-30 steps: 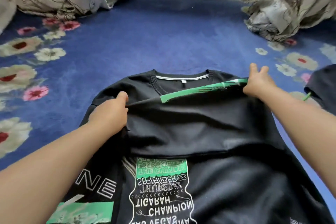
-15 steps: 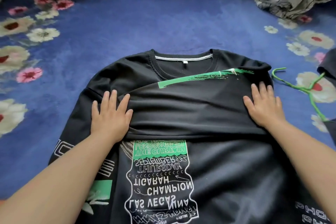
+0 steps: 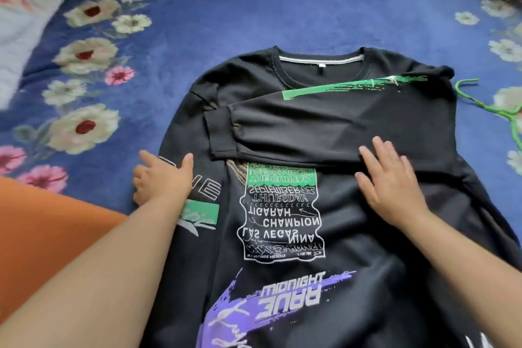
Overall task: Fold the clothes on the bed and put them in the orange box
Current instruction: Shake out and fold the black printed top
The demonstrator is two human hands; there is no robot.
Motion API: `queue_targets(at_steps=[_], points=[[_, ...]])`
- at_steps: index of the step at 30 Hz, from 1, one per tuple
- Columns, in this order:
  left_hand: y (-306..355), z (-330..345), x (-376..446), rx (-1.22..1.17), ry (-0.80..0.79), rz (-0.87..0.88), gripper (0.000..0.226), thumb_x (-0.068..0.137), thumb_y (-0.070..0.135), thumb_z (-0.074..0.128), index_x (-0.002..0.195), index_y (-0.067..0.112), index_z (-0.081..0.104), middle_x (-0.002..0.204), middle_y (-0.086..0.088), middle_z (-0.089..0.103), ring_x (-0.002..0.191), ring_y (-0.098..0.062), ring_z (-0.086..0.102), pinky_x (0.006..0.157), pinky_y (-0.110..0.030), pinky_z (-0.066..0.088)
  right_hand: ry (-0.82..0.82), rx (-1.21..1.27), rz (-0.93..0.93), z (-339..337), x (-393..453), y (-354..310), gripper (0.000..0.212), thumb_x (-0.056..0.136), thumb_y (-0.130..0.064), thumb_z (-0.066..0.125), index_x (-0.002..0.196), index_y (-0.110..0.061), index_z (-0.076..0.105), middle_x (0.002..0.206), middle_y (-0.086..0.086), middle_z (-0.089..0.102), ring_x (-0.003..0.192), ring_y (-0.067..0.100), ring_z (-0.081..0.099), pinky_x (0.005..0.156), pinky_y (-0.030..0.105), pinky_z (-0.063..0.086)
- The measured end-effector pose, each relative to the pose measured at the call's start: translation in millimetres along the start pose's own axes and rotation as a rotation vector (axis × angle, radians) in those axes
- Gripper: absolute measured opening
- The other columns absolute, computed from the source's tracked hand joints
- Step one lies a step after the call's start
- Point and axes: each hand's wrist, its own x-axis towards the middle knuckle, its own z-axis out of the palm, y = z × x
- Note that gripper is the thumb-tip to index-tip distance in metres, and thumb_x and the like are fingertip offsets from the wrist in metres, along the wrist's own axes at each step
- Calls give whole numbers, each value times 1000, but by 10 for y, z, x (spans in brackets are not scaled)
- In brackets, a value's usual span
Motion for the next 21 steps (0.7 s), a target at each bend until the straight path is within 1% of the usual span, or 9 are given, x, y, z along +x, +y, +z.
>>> queue_targets(at_steps=[2,4,7,9,11,14,16,19,21], points=[[-126,-102,-65,63,-197,-90,81,82,57,57,137,0,38,140,-20,40,130,-35,37,103,-41,33,-226,-47,47,69,-132,-105,64,97,-48,20,149,-13,11,157,10,0,144,28,5,113,48,12],[-181,-227,-191,-70,-518,-155,66,83,47,63,129,2,51,131,-15,52,122,-30,48,104,-36,35,-301,-36,76,38,-221,-123,64,98,-47,25,149,-18,1,157,4,-9,145,24,-3,114,43,9],[-247,-519,-503,-32,-1019,-328,22,83,21,68,93,1,67,77,-12,71,72,-25,67,72,-31,53,-311,103,68,-111,-421,-192,57,99,-38,32,148,-16,15,157,7,3,144,23,6,113,36,16],[-260,-666,-635,71,-1125,-337,11,83,12,66,81,2,64,60,-9,69,50,-19,66,49,-23,53,-255,333,98,-228,-621,-257,45,98,-27,41,140,-9,38,151,10,29,139,21,26,110,28,20],[-183,-860,-700,91,-1078,-281,11,86,10,63,78,3,61,52,-7,66,45,-18,64,44,-19,49,-140,514,155,-343,-827,-336,31,95,-17,49,121,-3,58,128,11,57,121,22,50,97,23,31],[57,-1216,-686,86,-912,-190,17,86,17,64,81,3,58,53,-10,65,63,-24,61,62,-27,47,-244,713,212,-522,-1070,-474,20,92,-15,52,103,-7,66,99,5,69,97,21,61,80,22,39],[272,-1463,-697,262,-778,-38,19,89,18,61,95,1,57,75,-13,65,75,-27,60,68,-29,46,-309,766,208,-573,-1147,-525,18,92,-14,51,96,-6,67,92,9,70,94,24,63,81,26,42],[516,-1698,-695,757,-375,292,35,92,22,51,121,2,53,121,-15,57,107,-29,57,82,-29,46,-334,766,211,-589,-1188,-519,20,92,-12,49,92,-2,66,88,11,69,92,25,62,79,22,41],[654,-1756,-660,660,-278,274,41,90,22,53,123,-2,52,124,-20,53,112,-33,54,89,-33,45,-324,799,250,-630,-1183,-437,20,92,-11,48,84,-8,66,80,1,68,84,12,63,69,10,38]])
